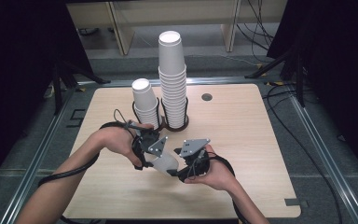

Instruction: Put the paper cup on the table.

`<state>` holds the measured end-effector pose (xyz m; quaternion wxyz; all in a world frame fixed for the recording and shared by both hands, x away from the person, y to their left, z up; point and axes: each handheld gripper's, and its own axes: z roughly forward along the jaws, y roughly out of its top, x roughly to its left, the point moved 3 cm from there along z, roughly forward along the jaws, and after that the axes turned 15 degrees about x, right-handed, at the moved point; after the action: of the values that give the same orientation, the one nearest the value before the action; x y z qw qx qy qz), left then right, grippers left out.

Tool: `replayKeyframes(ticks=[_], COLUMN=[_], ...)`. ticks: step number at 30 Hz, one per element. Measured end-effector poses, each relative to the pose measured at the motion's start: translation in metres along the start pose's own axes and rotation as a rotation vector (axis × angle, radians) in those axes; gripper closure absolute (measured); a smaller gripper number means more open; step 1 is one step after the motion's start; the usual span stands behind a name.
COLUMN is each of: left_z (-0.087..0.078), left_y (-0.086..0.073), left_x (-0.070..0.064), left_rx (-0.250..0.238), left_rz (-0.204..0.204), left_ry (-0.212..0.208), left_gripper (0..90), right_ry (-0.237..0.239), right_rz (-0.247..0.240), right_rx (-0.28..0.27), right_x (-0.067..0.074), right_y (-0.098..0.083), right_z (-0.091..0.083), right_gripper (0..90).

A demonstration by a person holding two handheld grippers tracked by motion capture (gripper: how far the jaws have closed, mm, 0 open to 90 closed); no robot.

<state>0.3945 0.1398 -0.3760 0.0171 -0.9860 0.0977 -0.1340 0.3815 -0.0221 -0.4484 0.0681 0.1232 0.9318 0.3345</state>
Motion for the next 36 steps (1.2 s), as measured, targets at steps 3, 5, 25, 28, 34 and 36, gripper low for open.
replayKeyframes(ticks=[3, 5, 25, 28, 34, 36], left_z=[0.0, 0.001, 0.001, 0.0, 0.0, 0.0], left_y=[0.001, 0.001, 0.008, 0.009, 0.011, 0.011], left_x=[0.0, 0.0, 0.0, 0.0, 0.001, 0.001], left_rx=[0.006, 0.007, -0.026, -0.04, -0.041, -0.041], left_rz=[0.005, 0.006, 0.012, 0.008, 0.018, 0.018], left_ry=[-0.001, 0.0, -0.001, -0.002, 0.003, 0.004], left_gripper=[22.7, 22.7, 22.2, 22.1, 22.0, 21.9], right_ry=[0.014, 0.008, 0.038, 0.036, 0.038, 0.034], right_rz=[0.01, -0.002, 0.026, 0.02, 0.037, 0.038], right_rx=[0.014, 0.01, 0.034, 0.028, 0.02, 0.017], right_x=[0.001, 0.0, 0.004, 0.003, 0.003, 0.003], right_y=[0.001, 0.003, 0.006, 0.006, 0.005, 0.004], right_z=[0.003, 0.003, 0.019, 0.02, 0.019, 0.019], right_gripper=[22.5, 22.6, 23.7, 23.9, 25.0, 25.6])
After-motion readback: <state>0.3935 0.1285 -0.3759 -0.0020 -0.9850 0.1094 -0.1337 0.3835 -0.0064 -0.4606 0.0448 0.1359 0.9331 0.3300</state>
